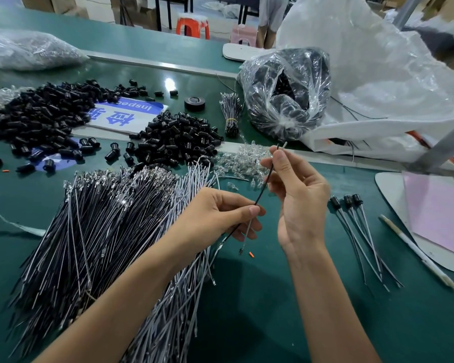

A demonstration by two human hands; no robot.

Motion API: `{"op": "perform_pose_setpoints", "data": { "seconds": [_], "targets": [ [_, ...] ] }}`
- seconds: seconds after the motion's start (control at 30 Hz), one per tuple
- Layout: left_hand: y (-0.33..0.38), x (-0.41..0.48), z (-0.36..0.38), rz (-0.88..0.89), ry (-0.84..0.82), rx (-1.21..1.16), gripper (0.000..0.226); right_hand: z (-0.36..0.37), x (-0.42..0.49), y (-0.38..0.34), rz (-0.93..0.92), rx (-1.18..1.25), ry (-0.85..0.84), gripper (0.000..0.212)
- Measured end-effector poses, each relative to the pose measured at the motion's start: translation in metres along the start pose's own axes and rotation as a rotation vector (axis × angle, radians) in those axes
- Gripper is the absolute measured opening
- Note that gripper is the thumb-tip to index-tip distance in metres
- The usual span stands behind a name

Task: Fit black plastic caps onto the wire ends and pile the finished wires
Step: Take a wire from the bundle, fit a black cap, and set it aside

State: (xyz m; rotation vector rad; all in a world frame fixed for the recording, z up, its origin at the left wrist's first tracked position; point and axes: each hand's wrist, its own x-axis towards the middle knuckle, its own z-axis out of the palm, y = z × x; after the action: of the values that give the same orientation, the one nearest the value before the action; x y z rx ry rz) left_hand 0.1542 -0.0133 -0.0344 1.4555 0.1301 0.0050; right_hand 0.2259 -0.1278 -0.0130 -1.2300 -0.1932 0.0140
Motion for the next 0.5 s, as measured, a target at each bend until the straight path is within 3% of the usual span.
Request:
{"op": "perform_pose_setpoints", "data": {
  "seconds": [0.33,0.4,0.5],
  "targets": [
    [0.004,-0.001,0.005,-0.019,-0.006,0.022,0.011,-0.006,0.003,-0.008,0.058,0.092,-0.018,0.016],
    [0.010,0.004,-0.004,0.015,0.023,0.206,0.011,-0.017,0.009,-0.012,0.059,0.122,-0.025,0.014],
    [0.021,0.033,-0.033,0.096,0.227,0.832,0.017,-0.036,0.019,-0.016,0.068,0.101,-0.064,0.004]
  ]
}}
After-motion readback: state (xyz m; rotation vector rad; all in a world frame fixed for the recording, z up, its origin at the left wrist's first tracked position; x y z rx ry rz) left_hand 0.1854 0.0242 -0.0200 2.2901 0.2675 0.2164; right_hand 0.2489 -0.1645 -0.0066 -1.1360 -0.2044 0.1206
